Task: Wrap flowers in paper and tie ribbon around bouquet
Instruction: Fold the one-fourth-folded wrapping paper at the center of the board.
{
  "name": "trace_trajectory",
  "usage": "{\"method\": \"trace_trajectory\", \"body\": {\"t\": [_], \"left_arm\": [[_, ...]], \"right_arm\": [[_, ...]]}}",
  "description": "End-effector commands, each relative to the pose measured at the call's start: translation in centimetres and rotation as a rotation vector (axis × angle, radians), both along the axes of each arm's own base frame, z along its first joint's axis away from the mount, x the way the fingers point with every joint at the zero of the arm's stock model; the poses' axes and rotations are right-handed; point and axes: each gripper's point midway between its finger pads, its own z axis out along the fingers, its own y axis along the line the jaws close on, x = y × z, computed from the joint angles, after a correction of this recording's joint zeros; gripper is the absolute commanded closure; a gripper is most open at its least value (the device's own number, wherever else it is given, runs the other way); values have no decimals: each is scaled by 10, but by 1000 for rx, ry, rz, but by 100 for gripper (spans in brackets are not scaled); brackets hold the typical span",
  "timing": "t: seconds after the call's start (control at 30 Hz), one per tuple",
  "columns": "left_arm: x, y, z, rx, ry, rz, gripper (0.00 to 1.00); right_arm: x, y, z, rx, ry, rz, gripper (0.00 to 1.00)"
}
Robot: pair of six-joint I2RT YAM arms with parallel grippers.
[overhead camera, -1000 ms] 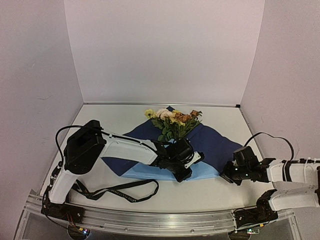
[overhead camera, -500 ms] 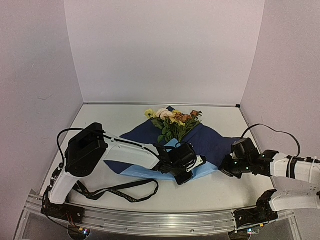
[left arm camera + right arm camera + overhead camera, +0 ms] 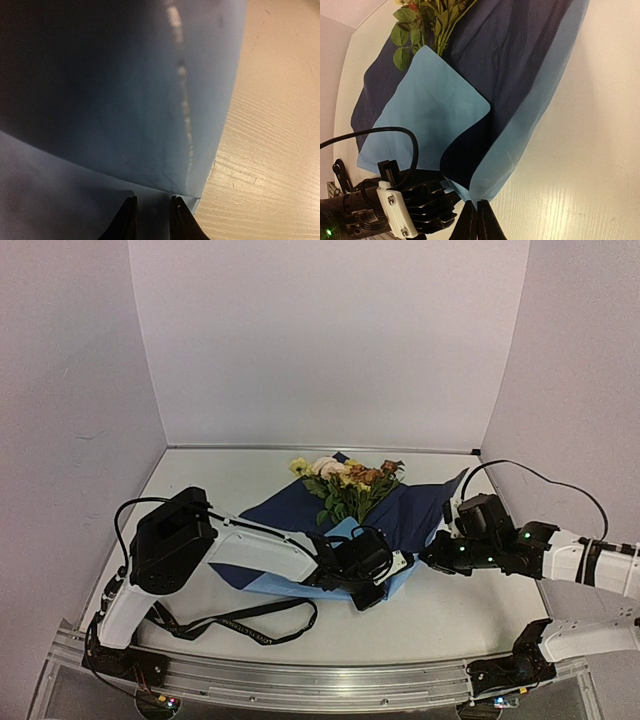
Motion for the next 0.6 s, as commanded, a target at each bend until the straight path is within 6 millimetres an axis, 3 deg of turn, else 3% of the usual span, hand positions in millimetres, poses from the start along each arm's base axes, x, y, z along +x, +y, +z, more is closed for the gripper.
{"method": "trace_trajectory", "body": {"t": [0.0,0.1,0.4,0.57], "left_arm": [[-3,18,-22,56,27,28,76],[6,19,-4,-3,34,63,74],[28,30,79,-218,71,157,63],[37,59,102,-280,142,226,60]], "right_arm": [[4,20,18,31,-50,86,100],[3,19,14,9,-35,97,100],[-6,2,-1,-95,-8,109,100],[-8,-10,-7,-148,-16,96,100]]}}
